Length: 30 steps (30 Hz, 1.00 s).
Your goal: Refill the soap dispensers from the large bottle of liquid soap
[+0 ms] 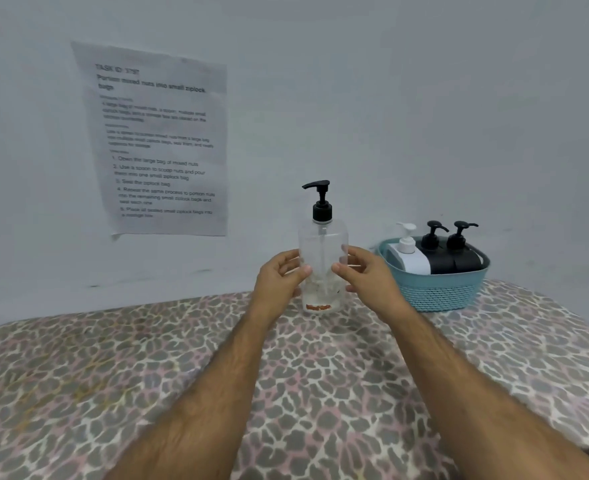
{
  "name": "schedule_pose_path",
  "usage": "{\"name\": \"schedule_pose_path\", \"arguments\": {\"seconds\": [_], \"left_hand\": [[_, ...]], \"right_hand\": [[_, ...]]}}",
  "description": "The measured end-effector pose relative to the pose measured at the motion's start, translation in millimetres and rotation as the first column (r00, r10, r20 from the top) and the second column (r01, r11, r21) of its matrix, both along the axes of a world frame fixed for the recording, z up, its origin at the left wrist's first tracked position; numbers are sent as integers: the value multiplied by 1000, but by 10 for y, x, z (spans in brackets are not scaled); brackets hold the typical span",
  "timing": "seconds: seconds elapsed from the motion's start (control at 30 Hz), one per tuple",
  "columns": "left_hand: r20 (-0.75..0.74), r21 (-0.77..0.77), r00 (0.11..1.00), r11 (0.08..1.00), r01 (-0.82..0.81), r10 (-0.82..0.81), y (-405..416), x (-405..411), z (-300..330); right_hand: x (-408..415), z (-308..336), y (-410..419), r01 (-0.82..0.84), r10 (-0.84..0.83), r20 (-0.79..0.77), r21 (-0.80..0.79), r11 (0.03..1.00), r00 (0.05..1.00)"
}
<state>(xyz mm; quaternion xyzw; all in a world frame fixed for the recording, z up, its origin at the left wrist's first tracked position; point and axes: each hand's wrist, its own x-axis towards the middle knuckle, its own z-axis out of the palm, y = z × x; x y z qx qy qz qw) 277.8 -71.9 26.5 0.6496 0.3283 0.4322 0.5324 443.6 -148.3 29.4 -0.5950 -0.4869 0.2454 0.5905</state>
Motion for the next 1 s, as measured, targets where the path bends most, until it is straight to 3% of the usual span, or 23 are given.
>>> {"name": "schedule_pose_path", "arguments": {"seconds": [0.7,0.9,1.0], "left_hand": [[1,-40,1000,999,7,-7,413,538,-352],[-99,-44,994,998,35,-39,295,467,-324],[-144,-27,990,1000,3,-7,193,367,-279]], "right_hand": [[440,-226,336,33,-31,34,-68,997,999],[408,-207,286,18,-9,63,-141,990,998],[342,-221,214,111,-103,56,-176,978,993]]}}
